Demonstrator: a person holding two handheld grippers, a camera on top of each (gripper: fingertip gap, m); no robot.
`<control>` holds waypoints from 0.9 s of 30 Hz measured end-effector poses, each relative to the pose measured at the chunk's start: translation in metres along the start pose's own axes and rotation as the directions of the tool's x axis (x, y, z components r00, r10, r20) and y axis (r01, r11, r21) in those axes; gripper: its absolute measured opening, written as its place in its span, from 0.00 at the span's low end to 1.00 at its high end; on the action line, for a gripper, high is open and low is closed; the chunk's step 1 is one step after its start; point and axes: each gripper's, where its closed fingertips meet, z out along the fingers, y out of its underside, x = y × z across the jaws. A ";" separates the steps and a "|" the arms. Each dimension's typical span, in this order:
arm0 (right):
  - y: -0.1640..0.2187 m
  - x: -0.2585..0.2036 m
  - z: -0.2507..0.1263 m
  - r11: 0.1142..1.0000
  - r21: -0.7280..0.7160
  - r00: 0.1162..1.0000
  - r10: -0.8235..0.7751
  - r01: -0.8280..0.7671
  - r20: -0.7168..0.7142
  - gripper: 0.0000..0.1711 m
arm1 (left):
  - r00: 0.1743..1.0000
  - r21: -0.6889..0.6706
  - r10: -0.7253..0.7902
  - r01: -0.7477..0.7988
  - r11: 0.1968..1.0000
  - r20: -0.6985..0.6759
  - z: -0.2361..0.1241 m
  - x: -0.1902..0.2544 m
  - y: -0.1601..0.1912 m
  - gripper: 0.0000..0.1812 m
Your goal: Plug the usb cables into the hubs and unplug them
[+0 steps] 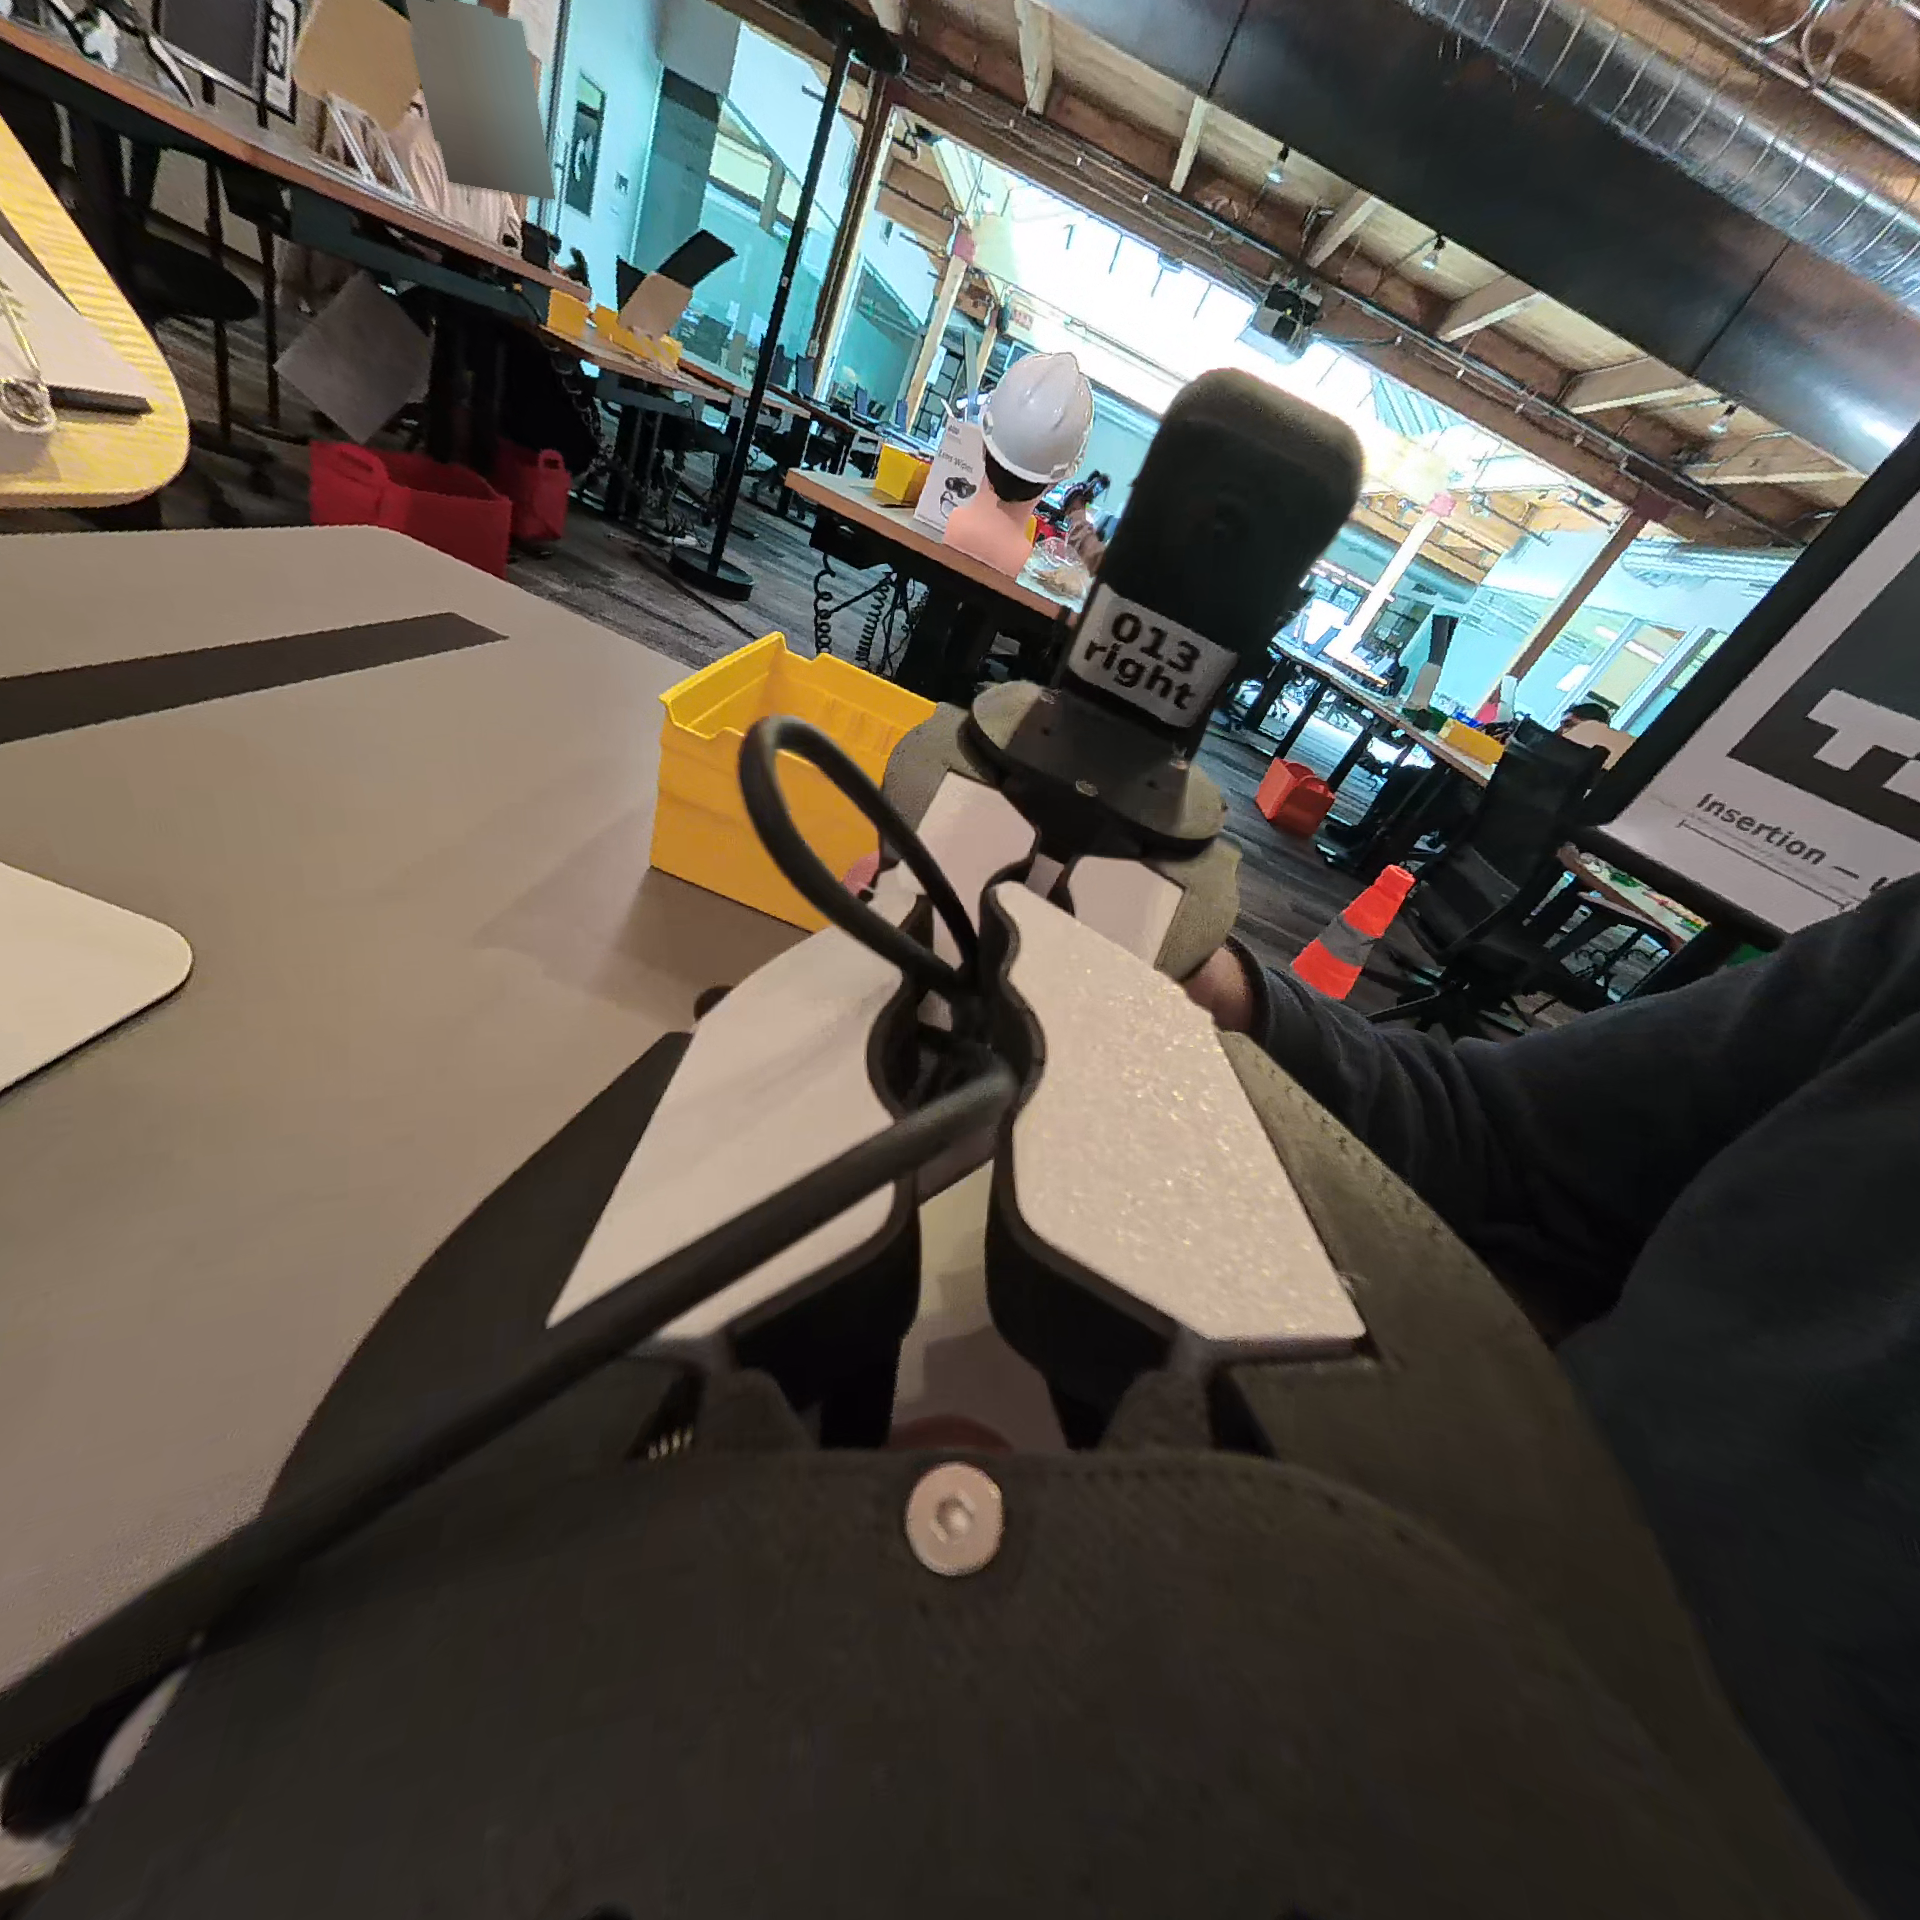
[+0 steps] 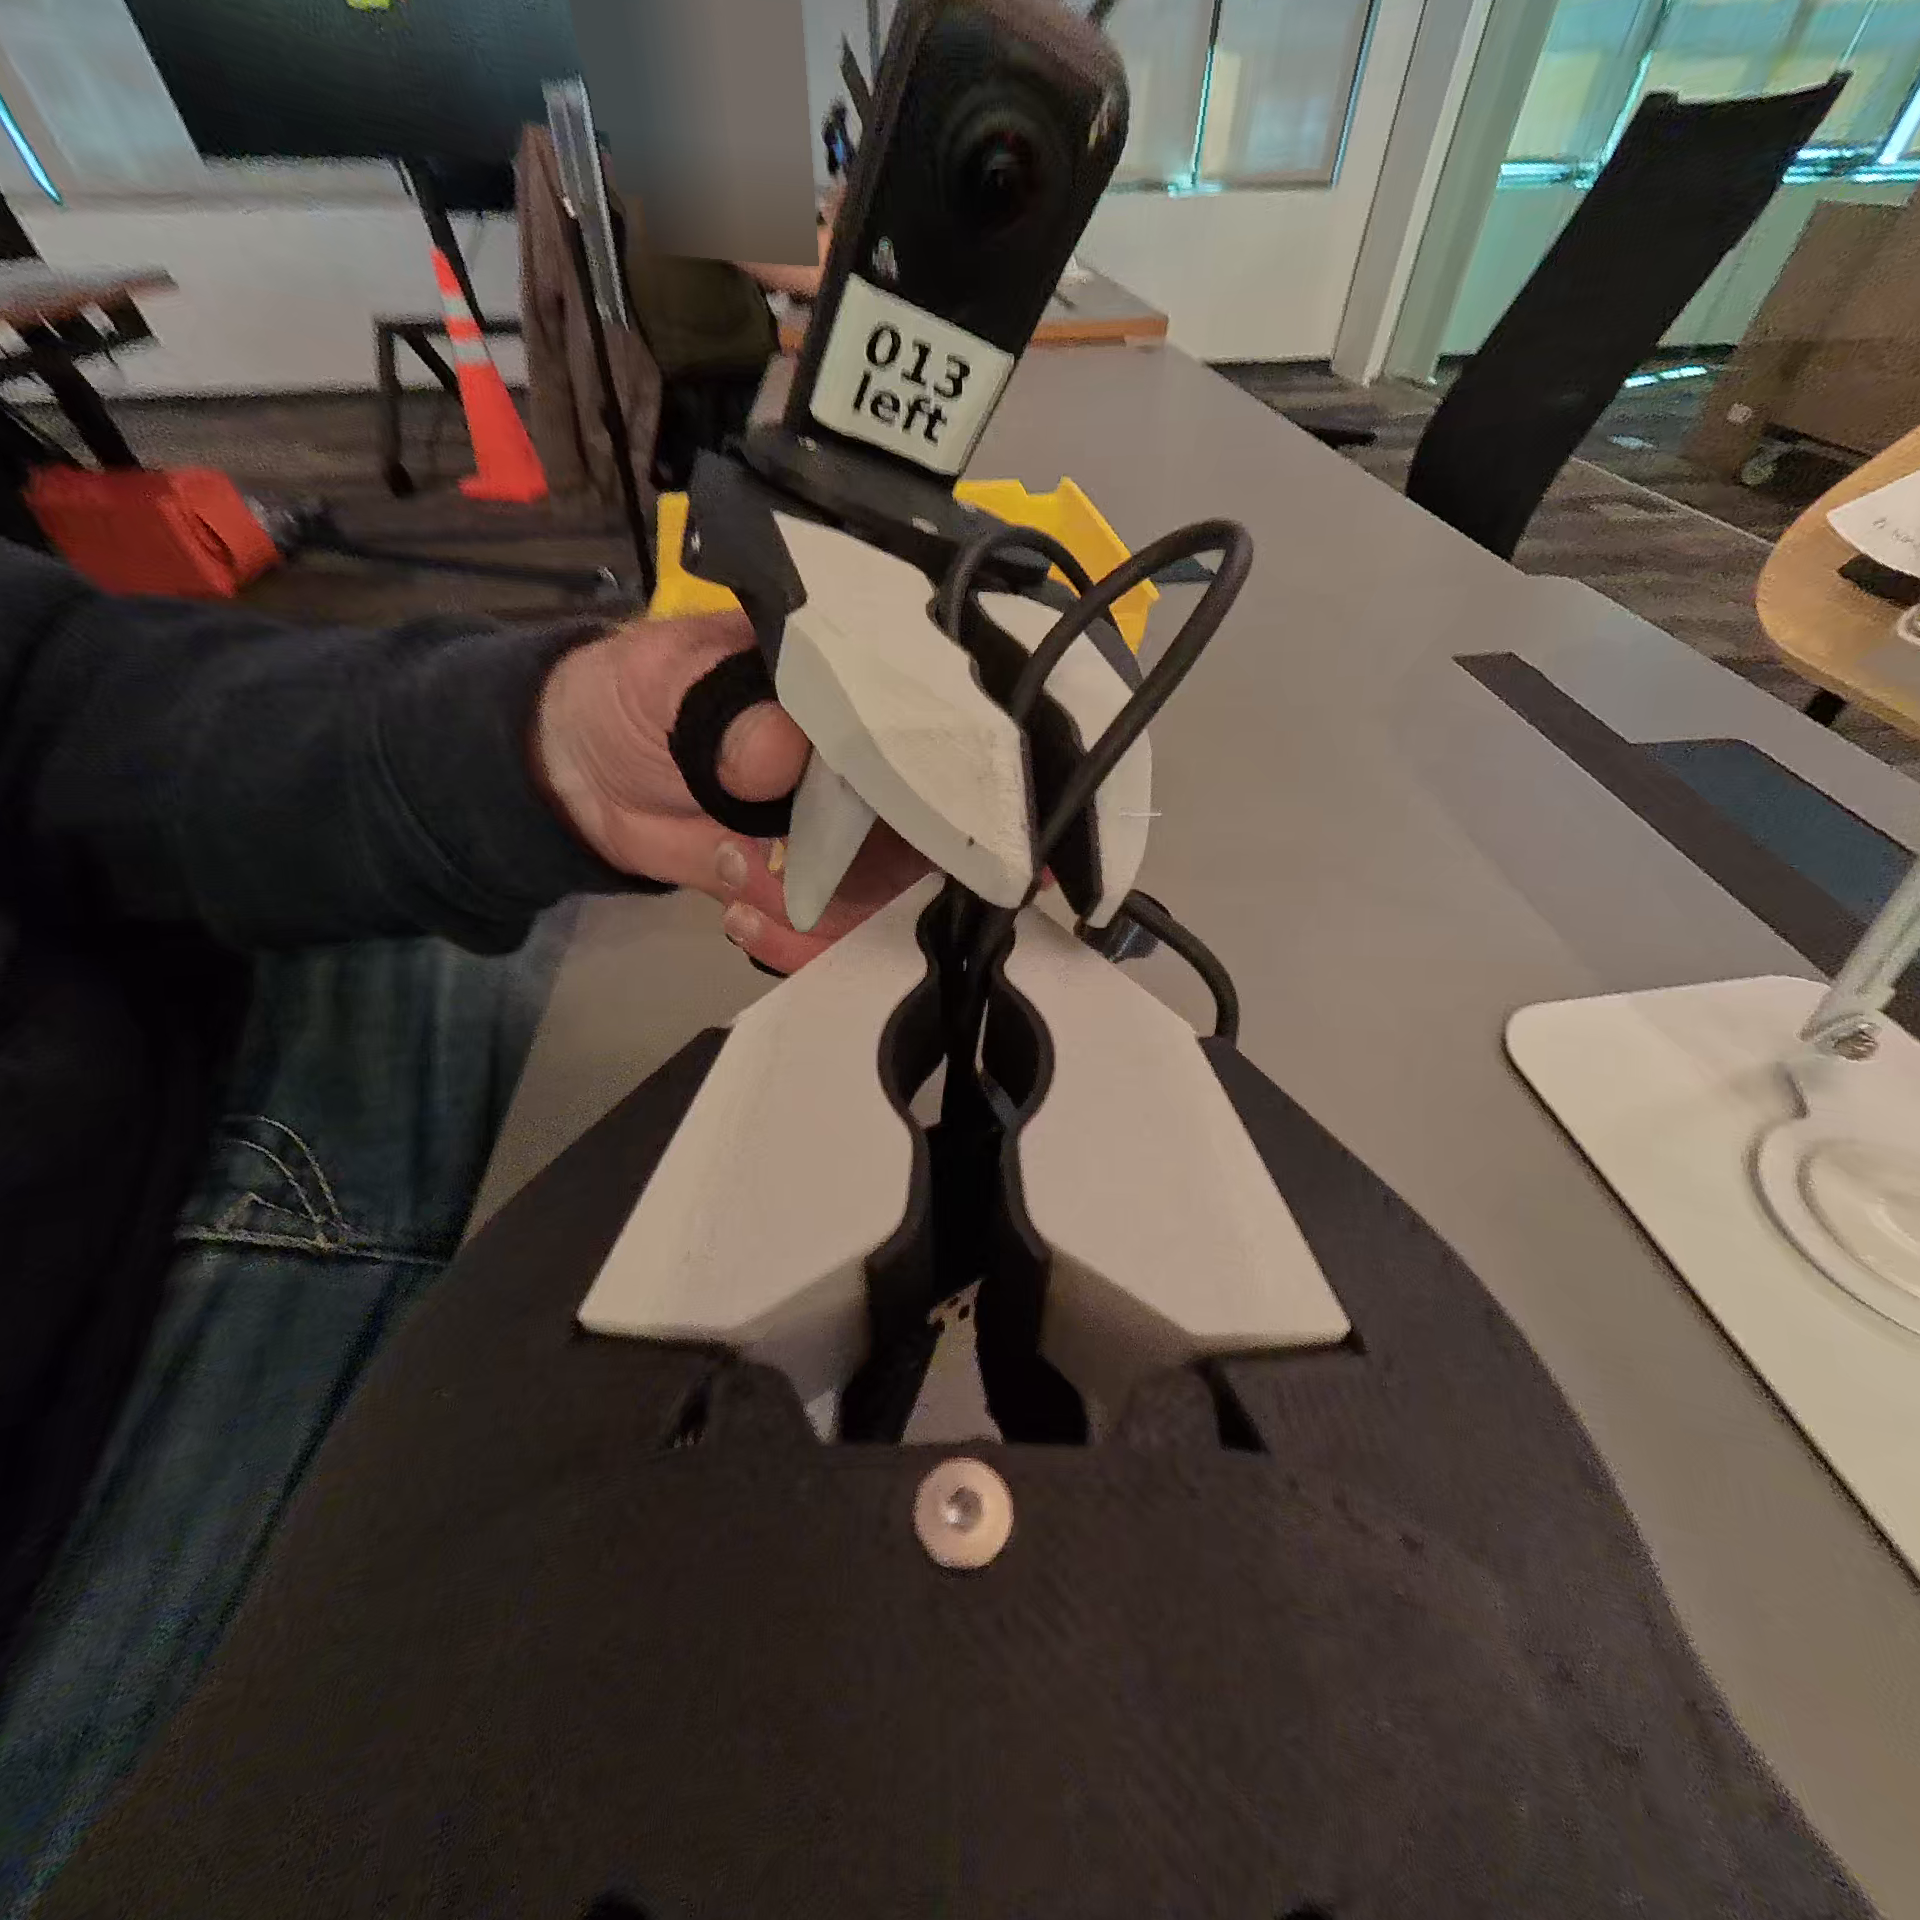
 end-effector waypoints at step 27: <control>0.006 0.007 -0.002 0.919 -0.302 0.959 -0.279 0.252 -0.050 0.33 | 0.993 -0.079 0.080 -0.087 0.993 -0.089 0.006 0.026 0.001 0.01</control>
